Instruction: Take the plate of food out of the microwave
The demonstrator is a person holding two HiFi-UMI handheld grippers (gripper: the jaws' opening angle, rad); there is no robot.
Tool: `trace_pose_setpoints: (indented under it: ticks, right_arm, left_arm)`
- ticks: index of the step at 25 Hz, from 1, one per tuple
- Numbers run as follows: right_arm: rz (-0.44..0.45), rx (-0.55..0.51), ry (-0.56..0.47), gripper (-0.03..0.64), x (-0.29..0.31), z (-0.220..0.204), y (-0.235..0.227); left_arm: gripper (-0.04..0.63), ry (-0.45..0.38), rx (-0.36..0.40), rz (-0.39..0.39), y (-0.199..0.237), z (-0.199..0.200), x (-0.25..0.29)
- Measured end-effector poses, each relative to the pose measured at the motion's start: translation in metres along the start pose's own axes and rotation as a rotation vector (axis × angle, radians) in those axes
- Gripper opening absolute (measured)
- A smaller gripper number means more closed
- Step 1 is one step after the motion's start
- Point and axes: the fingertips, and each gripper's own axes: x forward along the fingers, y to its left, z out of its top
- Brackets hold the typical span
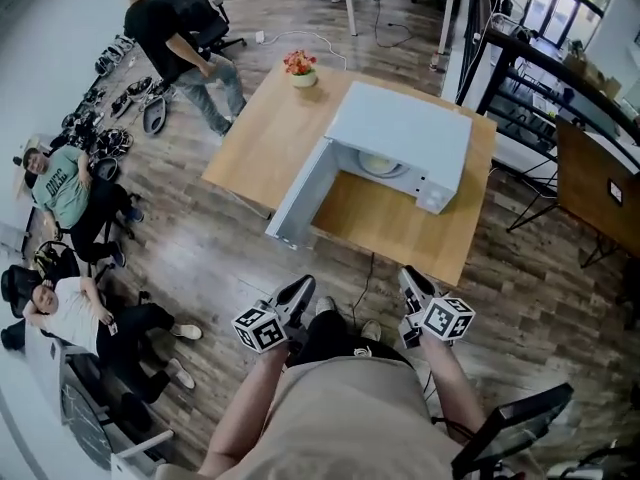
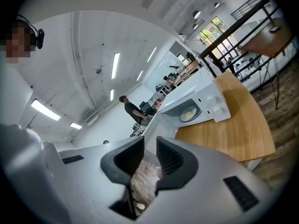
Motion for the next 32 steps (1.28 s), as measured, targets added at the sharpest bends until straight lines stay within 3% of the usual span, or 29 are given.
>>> trace_pose_setpoints:
  ticks: [10,20,26,32]
  right_arm:
    - [-0.110,0.044,-0.015,0.067,0.019,0.011,-0.025]
    - [-0.187,0.004,-0.070,0.067,0.077,0.056,-0.003]
    - [-0.231,-0.027,-0.115,0.067,0.110,0.080,0.005]
    - [-0.288,-0.038,-0.166,0.067,0.135,0.094,0.007]
  left_arm:
    - [0.003,0.098,-0.014,-0.086,0.025,0.008,0.058]
    - [0.003,0.136,-0.010,-0.268,0.046,0.067,0.132]
    - [0.003,0.108,-0.023,-0.327,0.062,0.111,0.143]
    - [0.003,0.123,0.012,-0.397,0.083,0.141,0.164]
